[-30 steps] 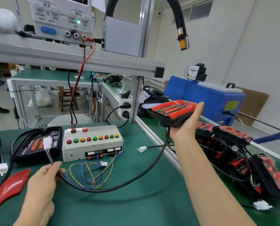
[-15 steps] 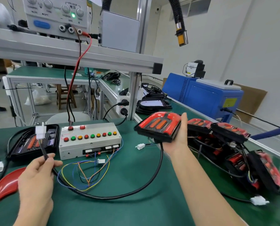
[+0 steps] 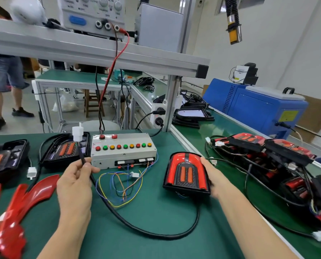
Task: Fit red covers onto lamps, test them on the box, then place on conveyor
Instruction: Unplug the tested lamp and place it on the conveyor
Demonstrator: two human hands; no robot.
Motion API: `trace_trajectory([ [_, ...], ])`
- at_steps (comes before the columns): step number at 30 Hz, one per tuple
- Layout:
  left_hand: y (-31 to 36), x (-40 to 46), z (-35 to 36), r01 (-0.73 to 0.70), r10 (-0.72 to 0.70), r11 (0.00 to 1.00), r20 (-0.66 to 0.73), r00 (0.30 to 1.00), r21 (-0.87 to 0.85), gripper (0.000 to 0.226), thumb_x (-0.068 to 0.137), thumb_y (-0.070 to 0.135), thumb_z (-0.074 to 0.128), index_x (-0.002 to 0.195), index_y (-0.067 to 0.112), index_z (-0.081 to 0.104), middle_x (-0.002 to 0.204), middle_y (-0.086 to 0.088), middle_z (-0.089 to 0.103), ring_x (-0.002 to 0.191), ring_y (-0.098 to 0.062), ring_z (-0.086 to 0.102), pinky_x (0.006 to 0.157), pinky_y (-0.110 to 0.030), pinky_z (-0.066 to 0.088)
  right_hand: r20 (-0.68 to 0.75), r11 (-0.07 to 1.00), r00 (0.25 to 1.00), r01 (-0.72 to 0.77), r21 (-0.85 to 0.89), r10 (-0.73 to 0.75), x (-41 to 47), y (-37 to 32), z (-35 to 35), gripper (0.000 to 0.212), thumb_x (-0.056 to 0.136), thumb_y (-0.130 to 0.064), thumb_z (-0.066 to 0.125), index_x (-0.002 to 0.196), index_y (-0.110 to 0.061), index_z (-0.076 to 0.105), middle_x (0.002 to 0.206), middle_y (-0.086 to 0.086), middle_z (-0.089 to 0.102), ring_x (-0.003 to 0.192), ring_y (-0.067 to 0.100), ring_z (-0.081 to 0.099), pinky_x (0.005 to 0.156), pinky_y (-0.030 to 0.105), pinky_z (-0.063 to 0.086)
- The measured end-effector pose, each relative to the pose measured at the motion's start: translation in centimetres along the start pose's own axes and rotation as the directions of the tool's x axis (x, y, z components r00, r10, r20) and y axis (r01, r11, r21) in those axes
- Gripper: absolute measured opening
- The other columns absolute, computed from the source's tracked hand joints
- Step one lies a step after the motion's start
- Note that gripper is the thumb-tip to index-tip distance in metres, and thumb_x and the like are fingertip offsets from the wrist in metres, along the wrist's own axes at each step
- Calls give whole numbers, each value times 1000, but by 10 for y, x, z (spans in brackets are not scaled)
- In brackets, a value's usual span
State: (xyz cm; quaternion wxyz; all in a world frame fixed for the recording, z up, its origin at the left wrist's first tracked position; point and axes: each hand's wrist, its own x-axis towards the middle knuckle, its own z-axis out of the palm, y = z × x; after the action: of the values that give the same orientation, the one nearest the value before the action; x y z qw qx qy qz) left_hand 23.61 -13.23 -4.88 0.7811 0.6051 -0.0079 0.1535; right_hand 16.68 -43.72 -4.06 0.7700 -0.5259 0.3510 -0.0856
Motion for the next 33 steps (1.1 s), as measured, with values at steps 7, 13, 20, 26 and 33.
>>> trace_trajectory([
  [7, 5, -4, 3, 51, -51, 999, 18, 999, -4, 17, 97, 9, 49, 90, 18, 61, 59, 6, 67, 39, -2, 28, 37, -12, 26, -228, 934, 958, 88, -345, -174, 8, -5, -11, 38, 93, -43, 58, 103, -6, 66, 94, 13, 70, 82, 28, 66, 80, 39, 56],
  [13, 10, -7, 3, 91, -91, 995, 7, 996, -32, 16, 96, 13, 51, 83, 17, 59, 56, 4, 65, 37, -3, 26, 35, -13, 23, -145, 777, 924, 205, -595, -355, -7, -9, -9, 34, 93, -41, 54, 109, -14, 67, 111, 6, 66, 97, 25, 60, 92, 37, 47],
  [20, 16, -8, 4, 75, -75, 994, 2, 997, -80, 14, 96, 14, 53, 83, 16, 58, 58, 5, 63, 37, -4, 29, 35, -14, 24, 12, 456, 594, 630, -629, -804, -76, 3, 44, 36, 95, -26, 56, 130, -20, 56, 125, -8, 56, 111, 6, 53, 95, 24, 37],
  [26, 21, -17, 7, -39, 38, 999, 123, 992, 2, 14, 95, 10, 53, 87, 19, 58, 63, 3, 64, 39, -7, 41, 37, -19, 36, 411, 522, 624, 781, -341, -664, -109, 38, 110, 23, 96, -15, 58, 107, -35, 62, 108, -16, 67, 100, -7, 61, 87, 7, 42],
  [33, 22, -35, 13, -400, 303, 832, 289, 908, 384, 14, 93, 18, 57, 104, 21, 63, 74, 6, 67, 57, -17, 55, 59, -36, 50, 533, 737, 640, 674, -45, -553, -112, 48, 156, 34, 98, -11, 55, 131, -11, 55, 121, 0, 67, 115, 6, 60, 102, 24, 45],
])
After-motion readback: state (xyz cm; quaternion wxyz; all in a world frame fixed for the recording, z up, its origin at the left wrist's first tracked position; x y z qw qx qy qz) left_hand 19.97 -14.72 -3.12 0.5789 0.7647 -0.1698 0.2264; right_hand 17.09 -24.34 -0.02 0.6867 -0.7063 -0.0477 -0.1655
